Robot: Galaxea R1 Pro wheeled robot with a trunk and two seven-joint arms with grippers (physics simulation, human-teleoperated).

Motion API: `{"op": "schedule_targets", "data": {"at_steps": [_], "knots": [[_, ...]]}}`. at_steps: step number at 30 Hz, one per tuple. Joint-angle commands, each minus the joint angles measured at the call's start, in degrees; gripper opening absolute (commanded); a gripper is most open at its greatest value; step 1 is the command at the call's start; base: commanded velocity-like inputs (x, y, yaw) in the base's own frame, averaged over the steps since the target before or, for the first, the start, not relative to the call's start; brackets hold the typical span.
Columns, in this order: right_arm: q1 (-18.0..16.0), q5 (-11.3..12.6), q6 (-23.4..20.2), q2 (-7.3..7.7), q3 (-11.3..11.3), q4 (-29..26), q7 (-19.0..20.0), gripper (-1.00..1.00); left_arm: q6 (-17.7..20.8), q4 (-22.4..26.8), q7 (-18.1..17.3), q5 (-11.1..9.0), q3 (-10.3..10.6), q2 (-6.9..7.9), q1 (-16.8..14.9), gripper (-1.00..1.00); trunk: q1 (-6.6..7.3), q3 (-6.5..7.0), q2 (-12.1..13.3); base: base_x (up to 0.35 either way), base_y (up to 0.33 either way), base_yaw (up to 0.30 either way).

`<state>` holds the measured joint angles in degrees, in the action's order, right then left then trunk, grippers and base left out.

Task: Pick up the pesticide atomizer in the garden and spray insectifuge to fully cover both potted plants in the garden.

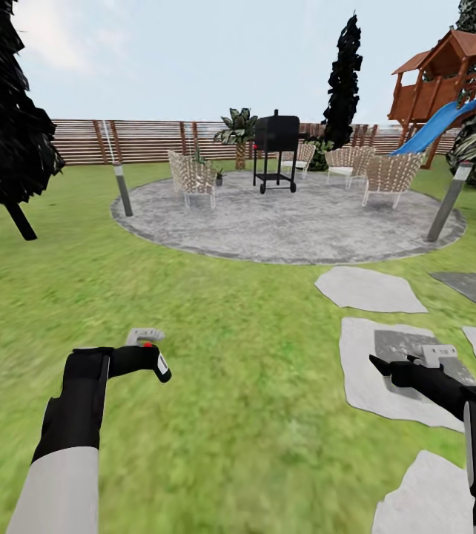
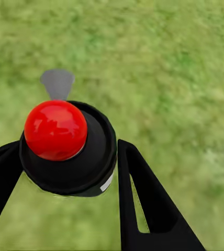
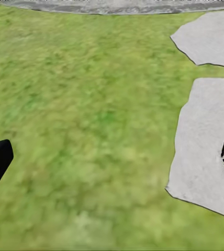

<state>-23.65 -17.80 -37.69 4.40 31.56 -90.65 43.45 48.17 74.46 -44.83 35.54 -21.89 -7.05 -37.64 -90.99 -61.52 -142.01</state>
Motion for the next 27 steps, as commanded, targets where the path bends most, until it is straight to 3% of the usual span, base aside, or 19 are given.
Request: {"op": "schedule_targets", "data": {"at_steps": [1, 27], "knots": [[-0.07, -0.58, -0.1, -0.01, 0.08, -0.05, 0.59, 1.0, 0.17, 0.07, -0.6, 0.49, -0.17, -0.07, -0.06, -1.0, -0.02, -0.06, -0.02, 0.332, -0.11, 0.0], [-0.05, -0.57, -0.1, 0.02, 0.08, -0.05, 0.61, 1.0, 0.17, 0.07, -0.58, 0.49, -0.17, -0.07, -0.06, -1.0, -0.02, -0.06, -0.02, 0.332, -0.084, 0.0]]}}
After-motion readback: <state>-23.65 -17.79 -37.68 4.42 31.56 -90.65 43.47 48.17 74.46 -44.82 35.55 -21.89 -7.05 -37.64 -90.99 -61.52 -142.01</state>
